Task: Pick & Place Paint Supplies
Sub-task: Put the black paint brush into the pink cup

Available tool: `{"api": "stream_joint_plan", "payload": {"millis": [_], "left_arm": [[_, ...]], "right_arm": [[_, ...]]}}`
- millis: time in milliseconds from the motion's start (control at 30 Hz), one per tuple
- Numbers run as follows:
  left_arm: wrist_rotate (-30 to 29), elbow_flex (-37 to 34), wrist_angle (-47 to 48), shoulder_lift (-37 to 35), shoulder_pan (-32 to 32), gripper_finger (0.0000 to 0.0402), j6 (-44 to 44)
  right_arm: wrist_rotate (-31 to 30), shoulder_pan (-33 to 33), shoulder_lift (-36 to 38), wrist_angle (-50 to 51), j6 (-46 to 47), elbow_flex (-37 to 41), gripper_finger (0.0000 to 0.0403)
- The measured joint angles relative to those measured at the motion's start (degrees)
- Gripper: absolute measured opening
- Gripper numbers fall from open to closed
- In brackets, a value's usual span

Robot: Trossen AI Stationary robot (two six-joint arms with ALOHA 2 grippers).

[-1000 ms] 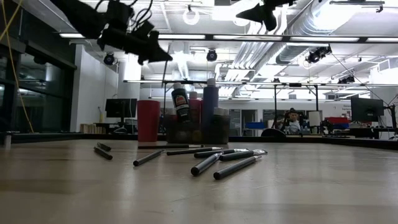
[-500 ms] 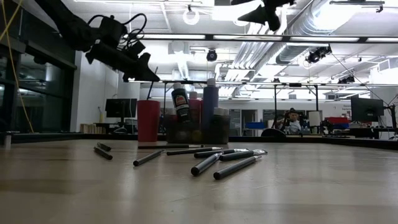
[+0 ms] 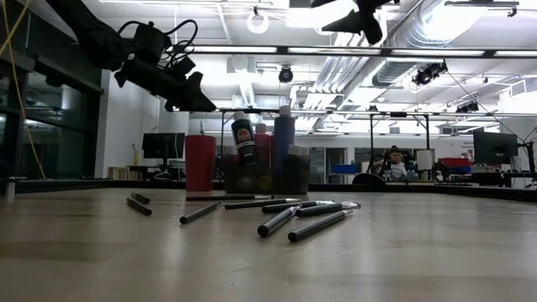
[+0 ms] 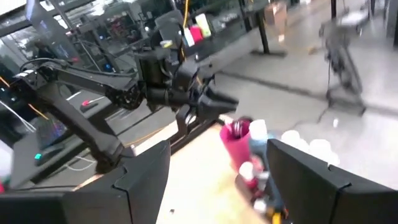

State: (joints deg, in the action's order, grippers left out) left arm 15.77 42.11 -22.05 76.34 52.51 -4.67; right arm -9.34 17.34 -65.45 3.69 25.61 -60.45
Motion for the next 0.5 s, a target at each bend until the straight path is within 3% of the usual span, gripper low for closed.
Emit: {"api": "stream_joint_plan", "payload": {"millis": [267,500], "left_arm": [[5.3,0.41,-0.5,-0.46,0.02,0.0141,0.03],[15.03,2.03,-1.01,-2.37,0.0,0.0143,-1.38]], "right_arm": [[0.12,-2.63,-0.02,12.4,22.81,0.0,0.026],[0.26,-7.49,-3.0,25.26,44.04,0.0,0.026]]}}
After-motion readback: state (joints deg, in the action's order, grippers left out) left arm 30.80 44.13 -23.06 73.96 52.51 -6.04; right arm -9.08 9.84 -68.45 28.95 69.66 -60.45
